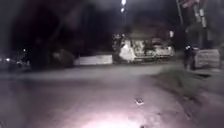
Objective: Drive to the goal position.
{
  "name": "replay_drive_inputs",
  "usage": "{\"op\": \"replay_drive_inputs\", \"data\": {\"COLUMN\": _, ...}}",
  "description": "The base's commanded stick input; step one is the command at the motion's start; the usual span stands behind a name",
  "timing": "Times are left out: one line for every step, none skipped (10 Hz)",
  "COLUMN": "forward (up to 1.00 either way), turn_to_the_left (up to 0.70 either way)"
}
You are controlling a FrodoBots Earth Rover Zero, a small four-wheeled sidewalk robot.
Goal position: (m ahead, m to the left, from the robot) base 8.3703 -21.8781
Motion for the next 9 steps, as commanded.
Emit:
{"op": "replay_drive_inputs", "data": {"forward": 0.7, "turn_to_the_left": 0.0}}
{"op": "replay_drive_inputs", "data": {"forward": 0.7, "turn_to_the_left": 0.0}}
{"op": "replay_drive_inputs", "data": {"forward": 0.7, "turn_to_the_left": 0.0}}
{"op": "replay_drive_inputs", "data": {"forward": 0.7, "turn_to_the_left": -0.22}}
{"op": "replay_drive_inputs", "data": {"forward": 0.7, "turn_to_the_left": -0.2}}
{"op": "replay_drive_inputs", "data": {"forward": 0.7, "turn_to_the_left": -0.05}}
{"op": "replay_drive_inputs", "data": {"forward": 0.7, "turn_to_the_left": 0.0}}
{"op": "replay_drive_inputs", "data": {"forward": 0.7, "turn_to_the_left": -0.06}}
{"op": "replay_drive_inputs", "data": {"forward": 0.7, "turn_to_the_left": -0.25}}
